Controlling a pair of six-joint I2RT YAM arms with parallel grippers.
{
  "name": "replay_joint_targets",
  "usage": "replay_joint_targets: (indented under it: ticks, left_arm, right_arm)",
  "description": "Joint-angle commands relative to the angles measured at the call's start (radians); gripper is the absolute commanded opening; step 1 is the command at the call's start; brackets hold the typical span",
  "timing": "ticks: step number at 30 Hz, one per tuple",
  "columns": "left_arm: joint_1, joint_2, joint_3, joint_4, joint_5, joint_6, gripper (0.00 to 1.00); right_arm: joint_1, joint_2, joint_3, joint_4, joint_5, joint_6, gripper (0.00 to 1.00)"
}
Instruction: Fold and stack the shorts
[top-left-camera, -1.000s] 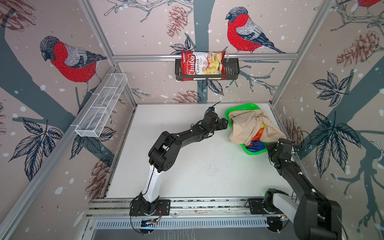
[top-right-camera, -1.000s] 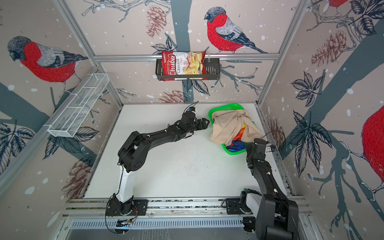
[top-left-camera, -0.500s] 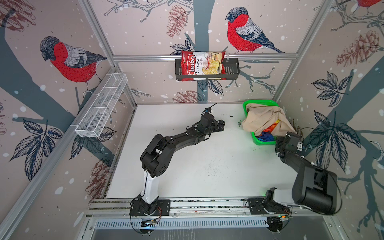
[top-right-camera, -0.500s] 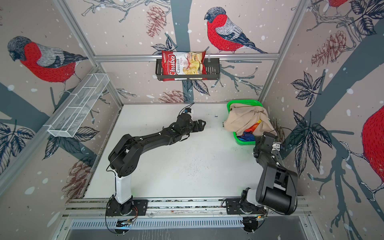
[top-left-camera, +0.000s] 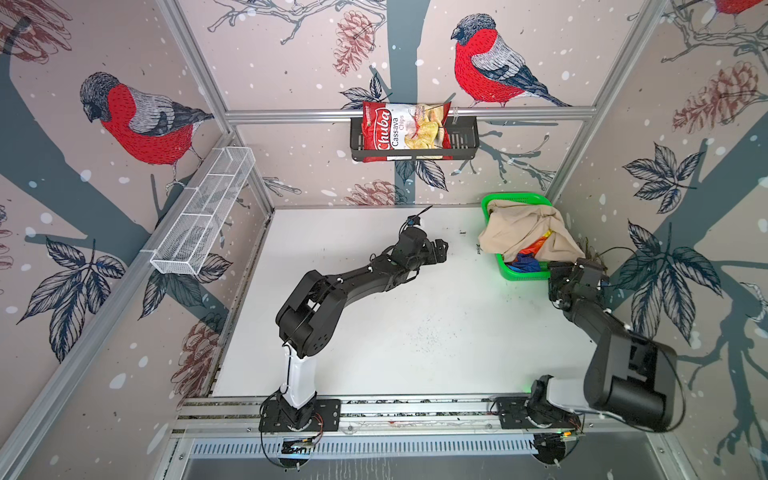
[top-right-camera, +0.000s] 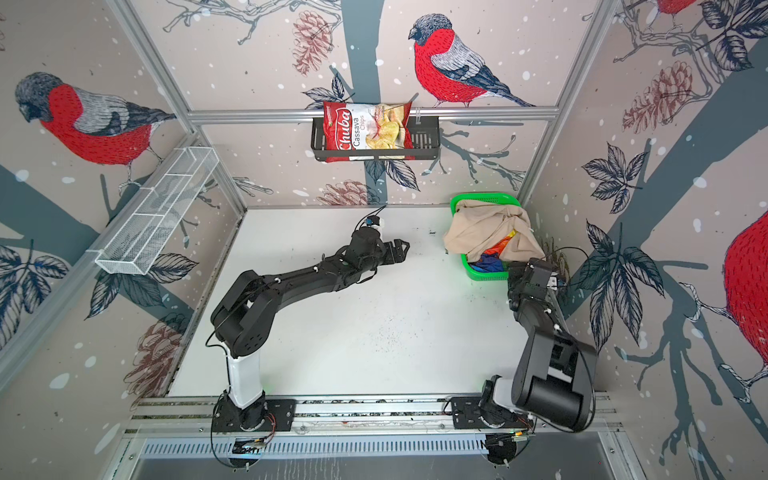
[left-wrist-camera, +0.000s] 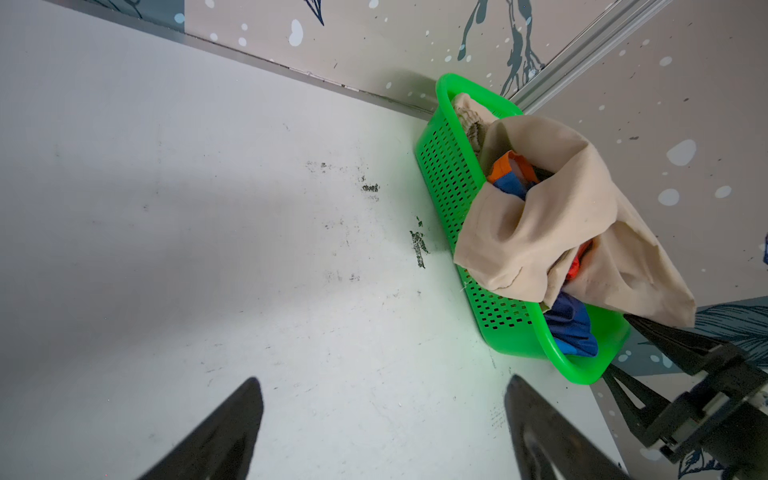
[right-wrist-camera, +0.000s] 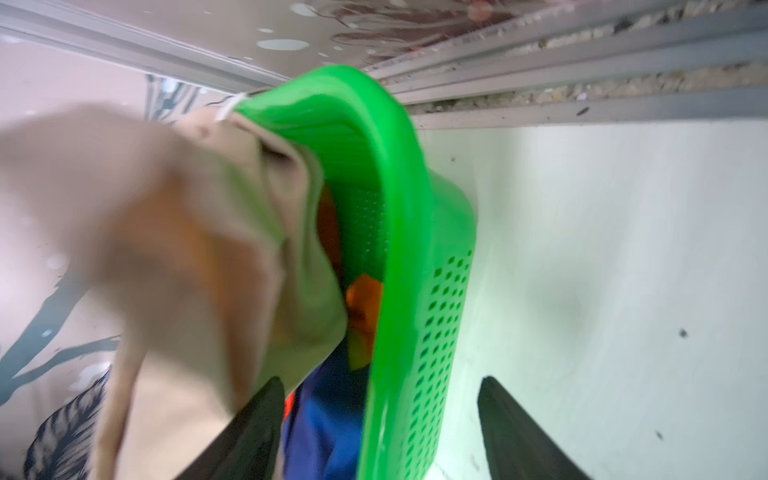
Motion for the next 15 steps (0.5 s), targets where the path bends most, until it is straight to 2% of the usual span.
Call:
replay_joint_targets:
  ticks: [1, 5, 8, 11, 13, 15]
  left_arm:
    - [0.001, -0.043, -0.018, 0.026, -0.026, 0.019, 0.9]
    - [0.018, -0.081, -0.037, 0.038, -0.024, 0.023, 0.91]
    - [0.043, -0.096, -0.043, 0.049, 0.029, 0.008, 0.91]
    - [0.055, -0.112, -0.062, 0.06, 0.059, 0.005, 0.91]
    - [0.055, -0.121, -0.083, 0.073, 0.073, 0.008, 0.91]
    - [0.056, -0.123, -0.105, 0.082, 0.086, 0.012, 0.91]
  right_arm:
    - [0.004, -0.131, 0.007, -0.13, 0.05, -0.126, 0.78]
    - [0.013, -0.289, 0.058, -0.285, 0.09, -0.311, 0.84]
    - [0.028, -0.294, 0.155, -0.404, 0.107, -0.422, 0.88]
    - [0.056, -0.206, 0.268, -0.441, 0.059, -0.481, 0.9]
    - [0.099, -0.101, 0.367, -0.466, 0.023, -0.502, 0.89]
    - [0.173, 0.042, 0.493, -0.51, 0.037, -0.532, 0.89]
